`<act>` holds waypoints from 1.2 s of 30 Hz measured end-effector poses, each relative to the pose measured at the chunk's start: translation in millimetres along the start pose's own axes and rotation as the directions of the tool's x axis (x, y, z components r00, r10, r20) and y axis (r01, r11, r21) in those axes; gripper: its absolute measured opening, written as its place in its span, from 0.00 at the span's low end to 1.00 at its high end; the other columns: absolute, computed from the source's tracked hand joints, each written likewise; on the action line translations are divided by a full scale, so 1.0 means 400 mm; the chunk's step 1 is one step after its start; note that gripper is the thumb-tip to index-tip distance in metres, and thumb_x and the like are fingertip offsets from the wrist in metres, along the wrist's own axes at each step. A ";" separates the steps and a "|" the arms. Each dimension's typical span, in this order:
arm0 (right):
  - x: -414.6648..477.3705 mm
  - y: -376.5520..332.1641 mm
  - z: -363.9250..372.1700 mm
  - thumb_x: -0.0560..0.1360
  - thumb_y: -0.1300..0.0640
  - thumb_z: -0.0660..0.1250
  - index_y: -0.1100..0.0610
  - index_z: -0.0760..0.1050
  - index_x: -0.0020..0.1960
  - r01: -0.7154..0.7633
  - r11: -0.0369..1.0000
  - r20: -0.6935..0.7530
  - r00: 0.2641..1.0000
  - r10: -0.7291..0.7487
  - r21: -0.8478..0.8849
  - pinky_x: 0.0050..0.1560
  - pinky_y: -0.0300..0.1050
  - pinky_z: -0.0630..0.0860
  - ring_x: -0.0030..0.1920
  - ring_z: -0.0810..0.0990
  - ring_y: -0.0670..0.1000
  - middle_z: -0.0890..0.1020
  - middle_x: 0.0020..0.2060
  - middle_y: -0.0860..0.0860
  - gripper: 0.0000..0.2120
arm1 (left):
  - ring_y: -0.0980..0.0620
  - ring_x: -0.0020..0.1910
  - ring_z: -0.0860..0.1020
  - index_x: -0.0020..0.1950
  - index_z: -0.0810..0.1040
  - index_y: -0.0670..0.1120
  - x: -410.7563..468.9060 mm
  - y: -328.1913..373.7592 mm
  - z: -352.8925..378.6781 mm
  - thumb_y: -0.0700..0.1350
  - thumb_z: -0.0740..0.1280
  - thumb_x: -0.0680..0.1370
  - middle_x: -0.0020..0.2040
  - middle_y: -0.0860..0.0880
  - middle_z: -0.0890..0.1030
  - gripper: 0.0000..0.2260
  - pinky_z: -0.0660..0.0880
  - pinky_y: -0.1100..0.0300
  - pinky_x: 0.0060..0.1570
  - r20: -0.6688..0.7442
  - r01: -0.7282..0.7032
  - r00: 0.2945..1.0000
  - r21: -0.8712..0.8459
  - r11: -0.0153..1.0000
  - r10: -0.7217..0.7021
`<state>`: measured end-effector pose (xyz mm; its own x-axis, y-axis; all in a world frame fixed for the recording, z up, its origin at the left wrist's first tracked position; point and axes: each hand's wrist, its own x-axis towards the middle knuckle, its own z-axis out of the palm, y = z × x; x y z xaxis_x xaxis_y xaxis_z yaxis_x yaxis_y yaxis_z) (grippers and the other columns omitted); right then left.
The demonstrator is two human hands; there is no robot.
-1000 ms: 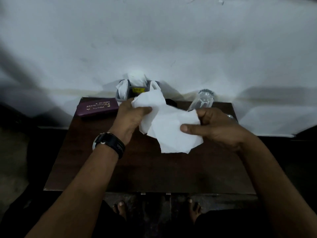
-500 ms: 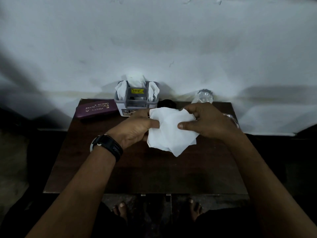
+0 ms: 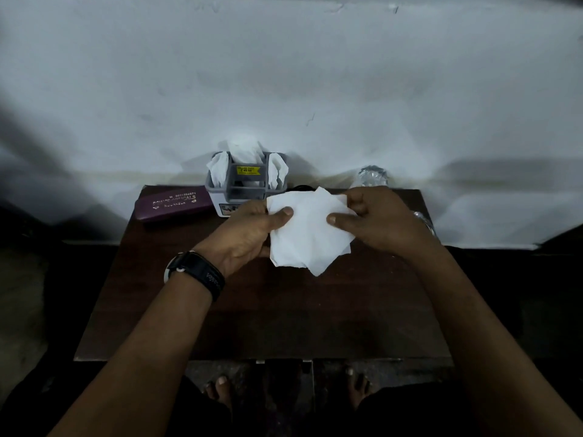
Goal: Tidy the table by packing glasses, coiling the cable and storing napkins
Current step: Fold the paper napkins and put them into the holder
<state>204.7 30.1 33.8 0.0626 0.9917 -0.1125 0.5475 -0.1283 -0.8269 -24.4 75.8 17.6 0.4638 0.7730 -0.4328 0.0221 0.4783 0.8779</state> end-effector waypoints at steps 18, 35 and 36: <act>-0.035 -0.054 -0.028 0.75 0.61 0.76 0.51 0.86 0.50 0.066 0.997 0.195 0.979 -0.054 -0.051 0.64 0.36 0.76 0.55 0.84 0.41 0.86 0.50 0.43 0.07 | 0.63 0.40 0.85 0.51 0.82 0.53 0.004 -0.014 0.001 0.40 0.65 0.83 0.44 0.57 0.87 0.09 0.78 0.69 0.34 -0.010 -0.091 0.995 0.306 0.948 0.099; -0.004 -0.026 0.005 0.75 0.59 0.75 0.45 0.83 0.56 0.081 0.987 0.072 0.995 -0.072 -0.135 0.50 0.34 0.76 0.50 0.81 0.40 0.84 0.49 0.45 0.13 | 0.51 0.54 0.86 0.57 0.86 0.51 -0.004 -0.013 0.014 0.44 0.70 0.80 0.55 0.48 0.87 0.08 0.84 0.51 0.46 0.171 -0.016 0.985 0.173 0.985 -0.014; -0.002 -0.021 0.006 0.75 0.59 0.75 0.45 0.83 0.58 0.071 0.990 0.056 0.996 -0.064 -0.121 0.51 0.33 0.76 0.51 0.81 0.40 0.83 0.50 0.46 0.14 | 0.51 0.54 0.86 0.56 0.85 0.52 -0.004 -0.011 0.016 0.44 0.68 0.81 0.55 0.49 0.88 0.08 0.84 0.52 0.45 0.159 -0.007 0.987 0.147 0.989 -0.017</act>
<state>197.9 30.4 39.7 -0.0197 0.9957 -0.0900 0.6474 -0.0559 -0.7601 -19.6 69.8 15.7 0.5984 0.6888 -0.4093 0.1491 0.4062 0.9015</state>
